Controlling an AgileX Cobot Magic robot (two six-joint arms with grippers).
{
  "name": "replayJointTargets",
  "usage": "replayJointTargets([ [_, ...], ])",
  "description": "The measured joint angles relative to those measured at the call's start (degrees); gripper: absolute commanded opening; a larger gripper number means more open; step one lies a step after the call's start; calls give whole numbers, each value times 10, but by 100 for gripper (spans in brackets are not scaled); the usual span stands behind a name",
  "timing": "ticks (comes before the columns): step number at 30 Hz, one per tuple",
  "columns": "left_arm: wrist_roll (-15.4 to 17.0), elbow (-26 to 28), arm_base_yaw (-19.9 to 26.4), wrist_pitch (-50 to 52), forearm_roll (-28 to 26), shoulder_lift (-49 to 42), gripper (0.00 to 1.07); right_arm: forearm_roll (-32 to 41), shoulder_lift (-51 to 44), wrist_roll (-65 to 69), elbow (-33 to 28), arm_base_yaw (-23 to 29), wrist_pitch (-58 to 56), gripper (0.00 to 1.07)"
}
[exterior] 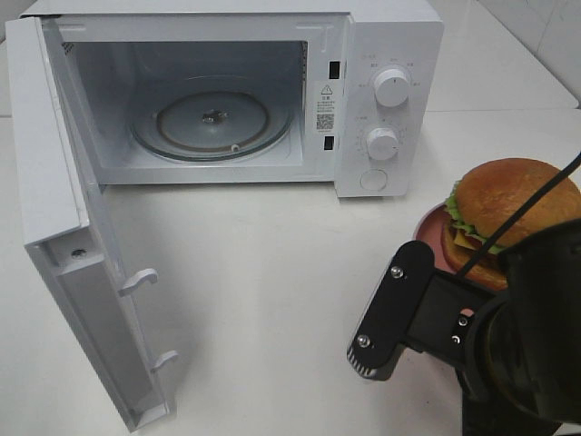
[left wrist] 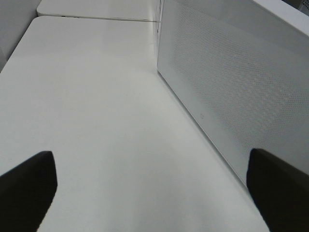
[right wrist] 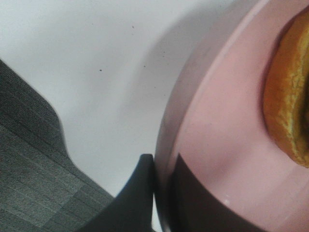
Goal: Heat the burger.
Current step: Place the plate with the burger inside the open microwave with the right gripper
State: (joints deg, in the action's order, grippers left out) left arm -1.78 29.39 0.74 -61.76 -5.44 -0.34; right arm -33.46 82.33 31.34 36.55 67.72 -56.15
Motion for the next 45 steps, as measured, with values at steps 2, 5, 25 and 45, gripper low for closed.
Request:
replayJointTargets([
  [2,0,0,0,0,0,0,100,-3,0,-2,0,13,0,1],
  [5,0,0,0,0,0,0,100,-9,0,-3,0,29,0,1],
  [25,0,0,0,0,0,0,100,-83,0,-41,-1,44,23,3],
  [45,0,0,0,0,0,0,100,-113,0,-139,-1,44,100,4],
])
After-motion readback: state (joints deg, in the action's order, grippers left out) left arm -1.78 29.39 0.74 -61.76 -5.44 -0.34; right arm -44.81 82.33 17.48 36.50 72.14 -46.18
